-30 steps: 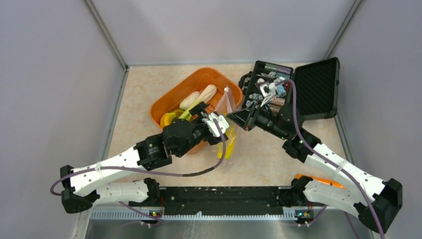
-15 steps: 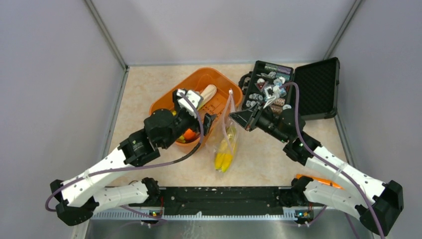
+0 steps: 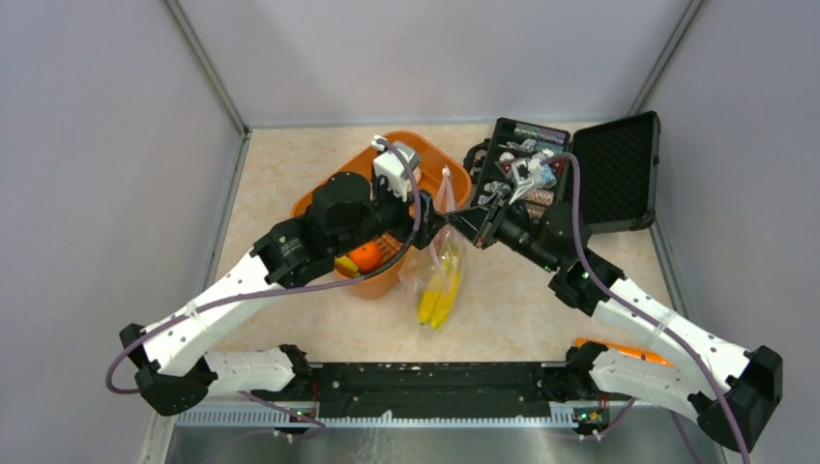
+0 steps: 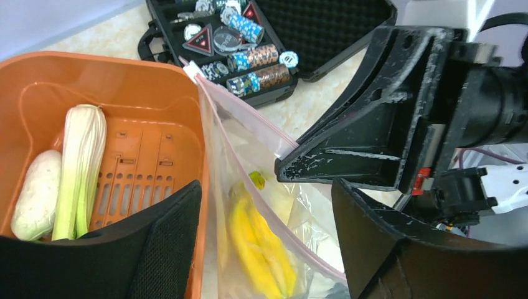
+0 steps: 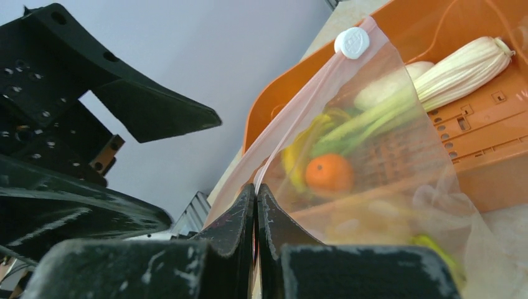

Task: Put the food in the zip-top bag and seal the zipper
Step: Place the fake fruit in the zipper food storage bag, then adjust the zipper food storage bag at the center of the board, then pick up the fake vegetable from the bin.

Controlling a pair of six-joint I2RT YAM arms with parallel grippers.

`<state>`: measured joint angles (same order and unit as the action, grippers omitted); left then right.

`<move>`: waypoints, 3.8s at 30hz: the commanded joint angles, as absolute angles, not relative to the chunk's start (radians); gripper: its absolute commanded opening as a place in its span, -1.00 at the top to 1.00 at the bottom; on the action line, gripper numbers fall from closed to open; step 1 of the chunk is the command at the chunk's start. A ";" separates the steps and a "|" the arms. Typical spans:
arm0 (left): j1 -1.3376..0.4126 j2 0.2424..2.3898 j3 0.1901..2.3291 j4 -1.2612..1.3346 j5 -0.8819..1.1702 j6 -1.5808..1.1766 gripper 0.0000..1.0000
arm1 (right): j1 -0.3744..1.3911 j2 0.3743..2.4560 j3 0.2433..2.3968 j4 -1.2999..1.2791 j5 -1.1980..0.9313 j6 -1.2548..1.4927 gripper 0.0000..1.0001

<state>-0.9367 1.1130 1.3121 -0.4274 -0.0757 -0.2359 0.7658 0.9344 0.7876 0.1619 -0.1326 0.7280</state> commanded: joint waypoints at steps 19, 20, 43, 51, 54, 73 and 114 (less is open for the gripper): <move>-0.933 1.278 1.506 -0.652 -0.136 -0.209 0.60 | 0.815 0.887 0.963 0.034 -0.005 0.582 1.00; -0.933 1.276 1.506 -0.637 -0.130 -0.205 0.74 | 0.816 0.874 0.971 0.011 -0.005 0.566 1.00; -0.834 1.343 1.275 -0.281 0.010 -0.341 1.00 | 0.815 0.982 1.154 -0.564 0.274 0.459 1.00; -0.737 1.291 1.210 -0.305 -0.005 -0.359 1.00 | 0.814 0.932 1.061 -0.324 0.253 0.484 1.00; -0.735 1.302 1.255 -0.354 -0.036 -0.332 1.00 | 0.813 0.899 1.059 -0.285 0.231 0.480 1.00; -0.688 1.131 1.257 -0.481 0.149 -0.092 -0.97 | 0.813 0.855 1.076 -0.323 0.282 0.494 1.00; -0.299 1.893 1.491 -0.610 0.364 0.117 -0.56 | 0.813 0.850 1.018 -0.247 0.188 0.518 1.00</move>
